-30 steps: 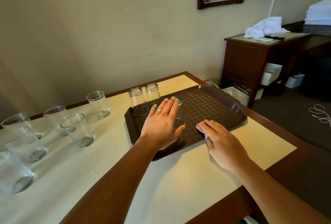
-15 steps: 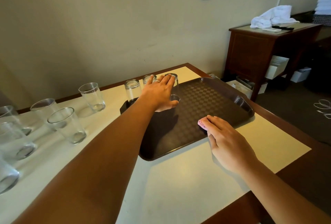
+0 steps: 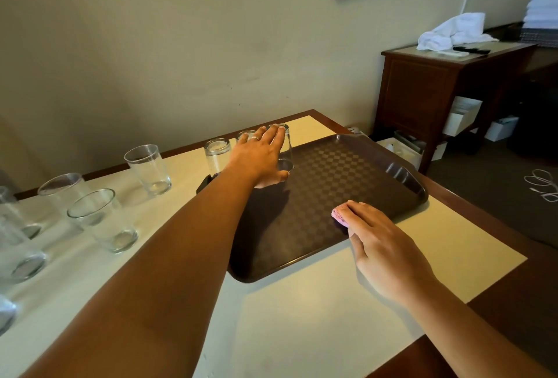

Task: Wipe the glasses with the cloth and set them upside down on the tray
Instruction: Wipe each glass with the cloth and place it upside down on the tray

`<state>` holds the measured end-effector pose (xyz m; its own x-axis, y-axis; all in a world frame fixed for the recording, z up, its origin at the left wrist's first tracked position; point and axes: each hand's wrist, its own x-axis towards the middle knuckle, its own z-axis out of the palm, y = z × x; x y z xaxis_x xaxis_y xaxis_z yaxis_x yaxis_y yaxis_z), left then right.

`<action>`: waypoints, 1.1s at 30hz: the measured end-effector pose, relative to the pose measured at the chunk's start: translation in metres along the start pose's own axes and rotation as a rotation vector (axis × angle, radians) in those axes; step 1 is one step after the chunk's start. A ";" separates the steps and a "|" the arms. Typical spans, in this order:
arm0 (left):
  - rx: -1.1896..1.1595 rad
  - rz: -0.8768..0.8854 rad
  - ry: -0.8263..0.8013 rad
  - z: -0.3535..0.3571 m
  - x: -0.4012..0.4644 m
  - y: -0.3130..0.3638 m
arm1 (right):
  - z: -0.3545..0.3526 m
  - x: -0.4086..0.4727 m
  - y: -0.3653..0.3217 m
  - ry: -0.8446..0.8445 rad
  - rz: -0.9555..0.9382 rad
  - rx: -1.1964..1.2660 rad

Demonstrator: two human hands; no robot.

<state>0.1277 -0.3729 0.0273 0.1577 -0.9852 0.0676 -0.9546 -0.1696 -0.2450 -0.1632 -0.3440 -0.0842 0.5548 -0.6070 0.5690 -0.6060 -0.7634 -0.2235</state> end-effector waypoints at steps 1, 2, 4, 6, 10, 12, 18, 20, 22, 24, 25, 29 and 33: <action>0.000 0.000 0.002 0.002 0.001 0.000 | 0.000 0.000 0.000 -0.001 0.001 -0.001; 0.001 0.001 0.003 0.003 0.001 0.000 | 0.000 -0.001 0.001 -0.002 0.003 -0.001; 0.003 0.001 0.005 0.004 0.002 -0.001 | 0.001 -0.001 0.002 -0.003 0.004 -0.002; -0.001 -0.018 0.012 0.004 0.003 -0.001 | 0.002 -0.001 0.002 -0.004 0.006 -0.002; 0.007 -0.058 0.009 0.003 0.005 0.001 | 0.002 -0.001 0.002 -0.004 0.002 0.006; 0.010 -0.056 0.001 0.004 0.006 0.003 | 0.002 -0.001 0.002 -0.006 0.008 0.008; 0.018 -0.033 0.006 0.001 0.006 0.002 | 0.002 -0.001 0.002 -0.010 0.003 0.024; 0.019 -0.013 0.017 0.000 0.005 0.000 | 0.002 -0.001 0.003 -0.013 0.006 0.026; 0.012 0.010 0.038 0.001 -0.001 0.002 | 0.003 -0.002 0.003 -0.015 0.016 0.037; 0.013 0.043 0.060 0.000 -0.009 0.006 | 0.002 -0.002 0.003 -0.014 0.020 0.049; 0.015 0.061 0.064 -0.002 -0.013 0.007 | 0.002 -0.002 0.002 -0.016 0.020 0.053; -0.002 0.101 0.064 -0.013 -0.036 0.010 | -0.001 -0.001 0.003 -0.014 0.012 0.068; -0.110 0.100 0.044 -0.022 -0.084 0.019 | -0.002 0.001 0.004 -0.059 0.003 0.089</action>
<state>0.0907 -0.2924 0.0380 0.0517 -0.9945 0.0915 -0.9873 -0.0647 -0.1450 -0.1664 -0.3474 -0.0834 0.5869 -0.6194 0.5214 -0.5560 -0.7765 -0.2966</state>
